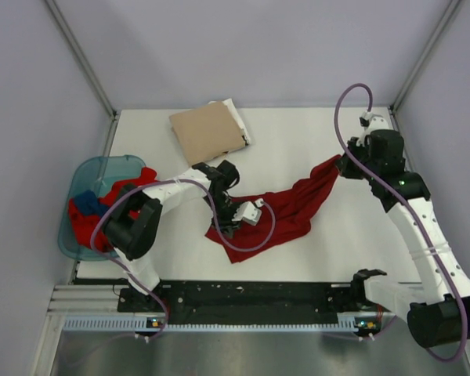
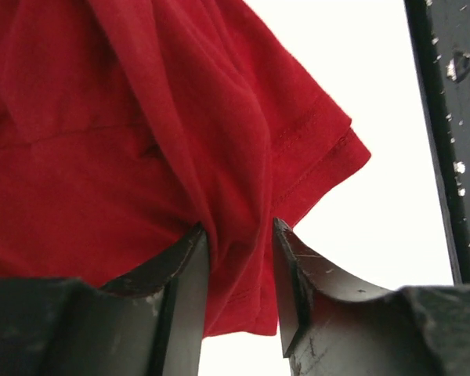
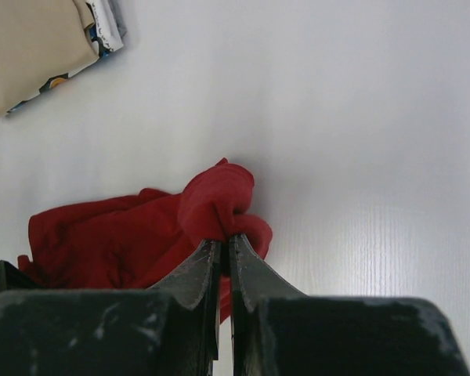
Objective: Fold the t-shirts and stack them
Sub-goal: Flatten out the tshirt
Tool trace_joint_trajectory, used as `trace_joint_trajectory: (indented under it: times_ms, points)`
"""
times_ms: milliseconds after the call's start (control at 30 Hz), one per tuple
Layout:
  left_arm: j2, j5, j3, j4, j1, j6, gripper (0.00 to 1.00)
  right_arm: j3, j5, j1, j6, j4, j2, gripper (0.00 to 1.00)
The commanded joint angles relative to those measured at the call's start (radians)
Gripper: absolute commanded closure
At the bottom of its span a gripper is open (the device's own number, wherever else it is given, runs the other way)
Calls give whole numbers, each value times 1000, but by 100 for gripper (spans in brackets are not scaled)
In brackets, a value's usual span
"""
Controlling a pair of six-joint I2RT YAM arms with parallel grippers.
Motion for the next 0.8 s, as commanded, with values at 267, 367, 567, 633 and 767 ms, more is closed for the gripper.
trace_joint_trajectory:
  times_ms: [267, 367, 567, 633, 767]
  points:
    - [-103, -216, 43, 100, 12, -195, 100, 70, 62, -26, -5, 35, -70, 100]
    - [-181, -367, 129, 83, 32, -284, 100, 170, 85, -51, 1, 30, -101, 100]
    - [-345, -590, 454, -40, 60, -425, 100, 473, 159, -53, -37, 20, -141, 100]
    - [-385, -639, 566, -70, 58, -436, 100, 566, 170, -53, -52, 12, -159, 100]
    - [-465, -666, 730, -119, 57, -464, 100, 699, 167, -53, -89, 9, -230, 100]
